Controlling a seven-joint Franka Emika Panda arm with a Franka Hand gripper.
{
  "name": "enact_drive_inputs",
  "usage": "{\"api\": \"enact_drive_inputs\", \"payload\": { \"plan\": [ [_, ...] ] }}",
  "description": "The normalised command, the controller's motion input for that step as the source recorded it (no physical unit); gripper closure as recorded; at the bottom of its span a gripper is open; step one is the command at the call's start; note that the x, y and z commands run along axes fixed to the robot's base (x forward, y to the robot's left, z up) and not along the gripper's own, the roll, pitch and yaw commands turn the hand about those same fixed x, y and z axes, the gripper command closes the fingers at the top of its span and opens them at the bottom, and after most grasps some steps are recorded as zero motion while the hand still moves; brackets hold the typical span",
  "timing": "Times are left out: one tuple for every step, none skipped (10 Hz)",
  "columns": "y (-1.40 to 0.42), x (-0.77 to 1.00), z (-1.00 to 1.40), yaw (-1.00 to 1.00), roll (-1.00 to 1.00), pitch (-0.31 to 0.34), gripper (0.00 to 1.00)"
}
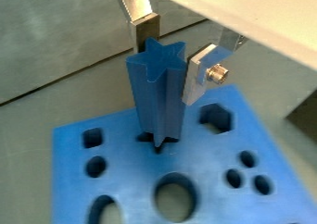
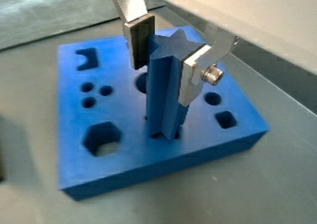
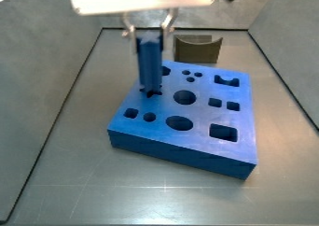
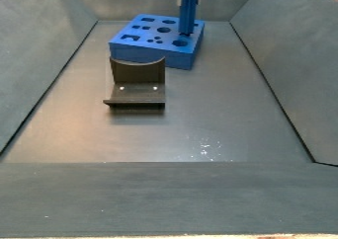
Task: Pick up the star object. Move up. Place the star object on the fixture. Regrasp the star object. Move to above the board. Insert the star object.
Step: Insert the star object.
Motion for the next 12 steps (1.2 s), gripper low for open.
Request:
{"api": "enact_drive_inputs", "payload": {
  "plan": [
    [0.00, 0.02, -0.02, 0.00, 0.00, 0.000, 1.00],
    [-0.10, 0.00, -0.23, 0.10, -0.16, -0.083, 1.00],
    [-0.20, 0.00, -0.13, 0.30, -0.01, -0.091, 1.00],
    [-0.02, 0.00, 0.00, 0.00, 0.00, 0.000, 1.00],
    [0.00, 0.00, -0.14, 0.49, -0.16, -0.131, 1.00],
    [0.05, -0.10, -0.15, 0.82, -0.22, -0.260, 1.00],
    [-0.04, -0.17, -0.01, 0.39, -0.12, -0.311, 1.00],
    [0.06, 0.00, -0.02, 0.06, -0.02, 0.000, 1.00],
    [0.32, 0.02, 0.00, 0.34, -0.17, 0.000, 1.00],
    [0.20, 0.06, 0.00, 0.15, -0.13, 0.009, 1.00],
    [0.00, 0.00, -0.03, 0.00, 0.00, 0.000, 1.00],
    [-0.01, 0.02, -0.14, 0.03, 0.17, 0.000, 1.00]
  ]
}}
